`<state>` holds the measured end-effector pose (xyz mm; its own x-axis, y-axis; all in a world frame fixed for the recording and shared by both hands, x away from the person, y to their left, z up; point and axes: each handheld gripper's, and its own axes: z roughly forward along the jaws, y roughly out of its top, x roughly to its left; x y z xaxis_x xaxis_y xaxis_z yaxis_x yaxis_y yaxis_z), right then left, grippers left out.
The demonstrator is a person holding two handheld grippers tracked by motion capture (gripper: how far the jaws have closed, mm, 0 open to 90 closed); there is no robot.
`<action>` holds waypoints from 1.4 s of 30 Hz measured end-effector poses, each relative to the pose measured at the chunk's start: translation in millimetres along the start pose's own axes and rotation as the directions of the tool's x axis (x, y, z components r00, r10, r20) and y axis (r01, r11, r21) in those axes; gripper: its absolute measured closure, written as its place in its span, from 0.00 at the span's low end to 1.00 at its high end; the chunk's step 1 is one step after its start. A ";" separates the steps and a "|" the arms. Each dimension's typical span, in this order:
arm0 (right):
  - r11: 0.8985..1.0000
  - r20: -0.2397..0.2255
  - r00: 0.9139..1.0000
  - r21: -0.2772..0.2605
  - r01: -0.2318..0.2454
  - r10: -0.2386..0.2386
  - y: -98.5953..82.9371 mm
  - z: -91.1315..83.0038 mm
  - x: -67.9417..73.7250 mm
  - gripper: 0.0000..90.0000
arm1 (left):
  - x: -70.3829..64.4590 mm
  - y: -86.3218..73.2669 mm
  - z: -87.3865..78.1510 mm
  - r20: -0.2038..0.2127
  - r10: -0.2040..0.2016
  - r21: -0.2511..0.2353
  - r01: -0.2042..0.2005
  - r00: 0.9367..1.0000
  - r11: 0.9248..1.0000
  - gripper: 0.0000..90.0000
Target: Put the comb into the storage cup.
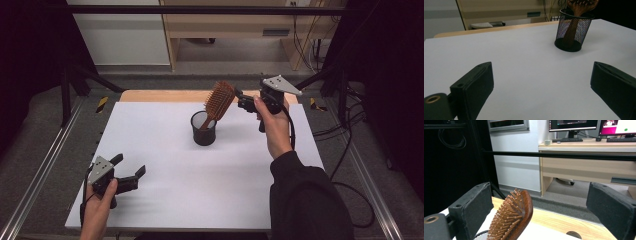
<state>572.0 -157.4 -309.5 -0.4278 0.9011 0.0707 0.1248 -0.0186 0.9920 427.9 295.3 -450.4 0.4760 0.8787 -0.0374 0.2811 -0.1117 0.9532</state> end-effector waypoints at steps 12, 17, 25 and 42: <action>1.000 0.016 1.000 -0.009 0.025 -0.025 5.7 -19.8 -12.0 0.07 | 1.0 0.1 -0.8 -0.010 -0.008 -0.003 0.008 1.000 1.000 0.06; 0.999 0.029 0.999 -0.014 0.034 -0.034 6.6 -28.2 -14.0 0.04 | 3.2 -0.2 -1.7 -0.005 -0.026 -0.010 0.026 1.000 1.000 0.06; 0.999 0.028 0.998 -0.011 0.051 -0.050 1.2 -44.0 -17.3 0.03 | 4.8 -0.2 -3.0 -0.006 -0.030 -0.019 0.030 1.000 0.999 0.05; 0.999 0.049 0.998 -0.028 0.045 -0.043 -13.0 -89.7 -34.0 0.03 | 14.3 -1.1 -14.2 -0.034 -0.057 -0.044 0.056 0.998 0.997 0.05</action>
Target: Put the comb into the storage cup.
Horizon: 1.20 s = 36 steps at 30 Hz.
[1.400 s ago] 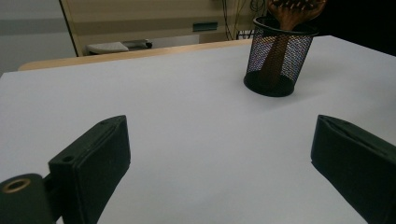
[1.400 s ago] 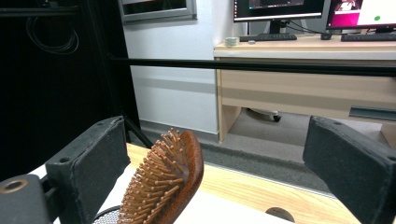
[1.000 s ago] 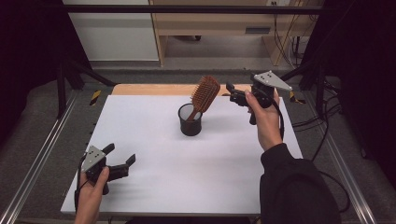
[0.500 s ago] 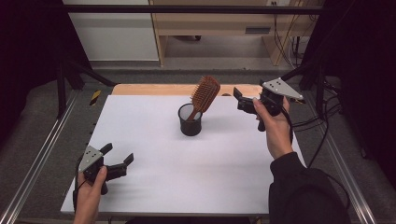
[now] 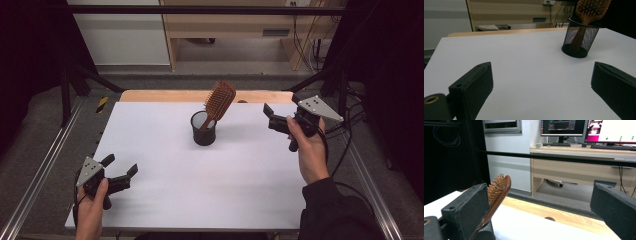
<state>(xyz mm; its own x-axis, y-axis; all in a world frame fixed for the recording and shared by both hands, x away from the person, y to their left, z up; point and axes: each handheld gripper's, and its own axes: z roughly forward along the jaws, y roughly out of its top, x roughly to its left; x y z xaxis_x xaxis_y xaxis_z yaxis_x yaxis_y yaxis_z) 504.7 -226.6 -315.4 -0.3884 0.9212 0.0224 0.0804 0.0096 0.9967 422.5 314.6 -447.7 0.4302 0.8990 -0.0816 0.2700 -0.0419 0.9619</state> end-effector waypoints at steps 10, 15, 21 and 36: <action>1.000 0.026 1.000 0.005 0.000 0.000 -9.9 -25.4 -11.9 0.03 | 1.5 -1.1 -5.7 -0.003 -0.012 -0.009 0.011 1.000 1.000 0.05; 1.000 0.023 1.000 0.011 -0.003 0.003 -18.3 -36.0 -18.3 0.03 | 0.4 -2.2 -10.3 -0.002 -0.001 -0.013 0.001 1.000 1.000 0.05; 1.000 0.031 0.999 0.005 0.016 -0.016 -31.5 -47.5 -22.5 0.06 | 2.8 -2.2 -18.7 -0.006 -0.010 -0.045 0.009 1.000 0.999 0.05; 0.999 0.019 1.000 0.042 0.006 -0.007 -55.0 -68.5 -16.7 0.03 | 12.7 -2.5 -23.7 -0.007 -0.041 -0.118 0.040 0.999 0.992 0.05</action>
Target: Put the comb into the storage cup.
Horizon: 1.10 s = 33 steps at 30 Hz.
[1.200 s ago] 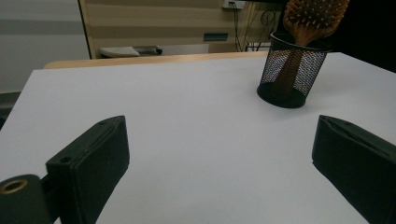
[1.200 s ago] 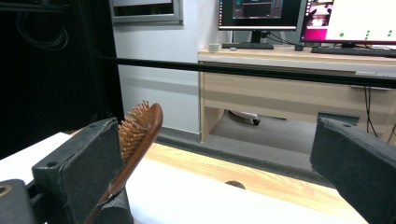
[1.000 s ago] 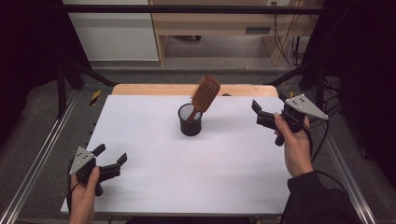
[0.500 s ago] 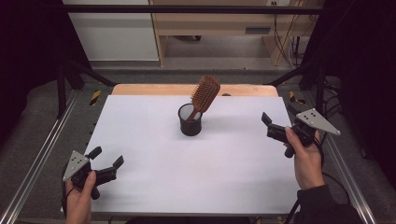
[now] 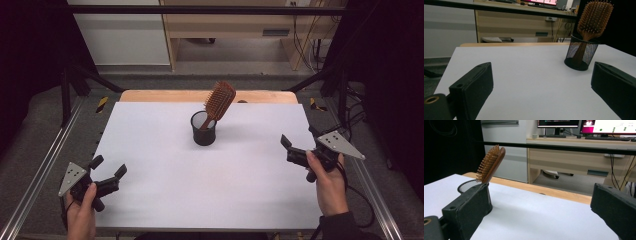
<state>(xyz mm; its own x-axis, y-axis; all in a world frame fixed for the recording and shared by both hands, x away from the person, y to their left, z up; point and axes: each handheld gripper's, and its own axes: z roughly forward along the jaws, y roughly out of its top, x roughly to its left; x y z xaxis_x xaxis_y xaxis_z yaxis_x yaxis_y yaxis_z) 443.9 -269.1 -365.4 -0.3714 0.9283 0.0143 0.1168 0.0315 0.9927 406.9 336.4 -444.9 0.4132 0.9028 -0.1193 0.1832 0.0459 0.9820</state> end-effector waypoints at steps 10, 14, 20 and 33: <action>0.999 0.027 0.999 0.030 -0.022 0.021 -27.7 -9.2 -2.3 0.05 | -1.3 0.9 0.4 0.009 0.009 -0.009 -0.009 1.000 1.000 0.05; 0.999 0.034 0.999 0.021 -0.028 0.028 -36.8 -13.0 -4.5 0.05 | -1.3 1.3 -0.4 0.008 0.011 -0.018 -0.010 1.000 1.000 0.05; 0.999 0.031 0.999 0.031 -0.036 0.035 -47.6 -17.0 -4.1 0.05 | -1.0 1.9 -0.2 0.009 0.006 -0.024 -0.005 1.000 1.000 0.05; 0.998 -0.013 1.000 0.052 -0.020 0.021 -66.3 -15.2 9.5 0.03 | -2.6 2.4 -1.3 0.018 0.003 -0.044 -0.002 1.000 0.999 0.05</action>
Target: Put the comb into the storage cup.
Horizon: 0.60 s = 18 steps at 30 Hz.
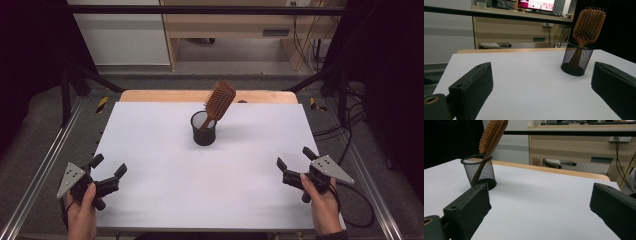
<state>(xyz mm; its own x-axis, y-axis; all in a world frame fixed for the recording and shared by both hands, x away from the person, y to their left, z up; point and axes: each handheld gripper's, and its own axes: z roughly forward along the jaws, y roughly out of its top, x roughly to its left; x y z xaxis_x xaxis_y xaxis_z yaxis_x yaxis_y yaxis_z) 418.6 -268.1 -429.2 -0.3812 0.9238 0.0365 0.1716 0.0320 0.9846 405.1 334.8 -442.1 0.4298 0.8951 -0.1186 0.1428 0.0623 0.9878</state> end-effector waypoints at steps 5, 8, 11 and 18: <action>1.000 -0.014 1.000 0.009 0.013 -0.013 -7.0 3.2 6.0 0.04 | 0.5 0.9 -0.5 0.004 -0.011 -0.013 0.011 1.000 1.000 0.05; 1.000 -0.031 0.999 0.018 0.023 -0.022 -11.8 5.9 10.3 0.04 | -0.6 1.4 -0.6 0.005 -0.007 -0.018 0.007 1.000 1.000 0.05; 0.999 -0.040 0.999 0.027 0.029 -0.027 -15.0 8.3 12.7 0.04 | -1.3 1.7 -0.5 0.005 -0.004 -0.024 0.004 1.000 1.000 0.05; 0.999 -0.066 0.997 0.038 0.035 -0.032 -20.8 12.3 19.5 0.04 | -2.1 1.4 -1.3 0.015 -0.001 -0.031 0.001 1.000 1.000 0.05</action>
<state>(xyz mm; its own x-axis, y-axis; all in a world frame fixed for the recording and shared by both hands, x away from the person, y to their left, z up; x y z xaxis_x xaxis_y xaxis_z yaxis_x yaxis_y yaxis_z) 418.8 -246.0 -451.0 -0.4456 0.8951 0.0157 0.1930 0.0789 0.9780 403.3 333.5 -440.3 0.4432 0.8882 -0.1207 0.1158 0.0768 0.9903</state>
